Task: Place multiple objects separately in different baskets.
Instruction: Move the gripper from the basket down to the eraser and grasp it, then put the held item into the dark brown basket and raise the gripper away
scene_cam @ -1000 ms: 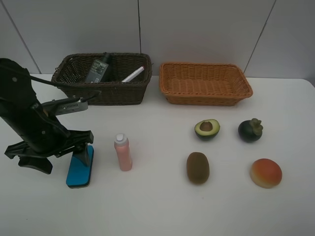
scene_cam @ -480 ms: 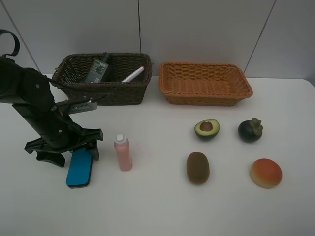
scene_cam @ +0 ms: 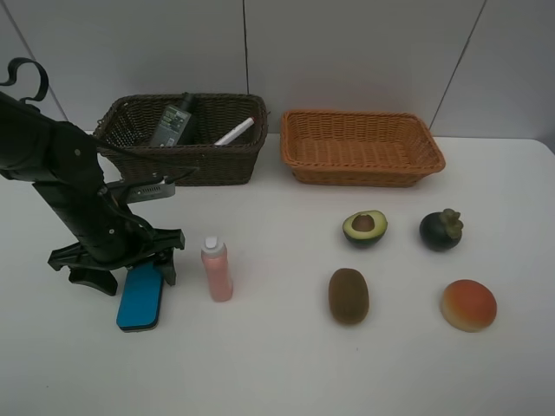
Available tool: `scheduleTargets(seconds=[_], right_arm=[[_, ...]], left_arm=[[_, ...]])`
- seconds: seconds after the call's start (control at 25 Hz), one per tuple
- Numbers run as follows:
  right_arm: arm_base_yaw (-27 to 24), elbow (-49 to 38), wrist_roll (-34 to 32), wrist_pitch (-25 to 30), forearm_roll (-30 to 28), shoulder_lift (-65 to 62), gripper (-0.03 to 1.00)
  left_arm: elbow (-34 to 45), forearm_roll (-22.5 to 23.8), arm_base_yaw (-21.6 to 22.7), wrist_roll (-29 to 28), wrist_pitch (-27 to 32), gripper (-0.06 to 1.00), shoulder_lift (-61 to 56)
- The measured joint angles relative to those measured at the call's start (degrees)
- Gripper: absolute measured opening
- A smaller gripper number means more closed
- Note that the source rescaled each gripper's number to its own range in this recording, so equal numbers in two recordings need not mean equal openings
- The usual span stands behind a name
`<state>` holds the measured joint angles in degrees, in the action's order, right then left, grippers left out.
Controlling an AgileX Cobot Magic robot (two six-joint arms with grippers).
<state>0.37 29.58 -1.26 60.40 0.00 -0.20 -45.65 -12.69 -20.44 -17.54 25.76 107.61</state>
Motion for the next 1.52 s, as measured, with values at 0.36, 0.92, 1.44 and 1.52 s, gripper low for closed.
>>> scheduleTargets(seconds=[0.36,0.92,1.44,1.52], right_arm=[[0.0,0.0,0.0,0.0,0.0,0.0,1.0],[0.0,0.0,0.0,0.0,0.0,0.0,1.0],[0.0,0.0,0.0,0.0,0.0,0.0,1.0],[0.0,0.0,0.0,0.0,0.0,0.0,1.0]], left_arm=[[0.0,0.1,0.0,0.3,2.2,0.55,0.1],[-21.3,0.2,3.8,1.6,11.5,0.55,-14.3],[-51.4,0.2,8.1,1.5,6.5,0.55,10.2],[-53.7,0.1,8.1,1.5,5.8,0.55,13.5]])
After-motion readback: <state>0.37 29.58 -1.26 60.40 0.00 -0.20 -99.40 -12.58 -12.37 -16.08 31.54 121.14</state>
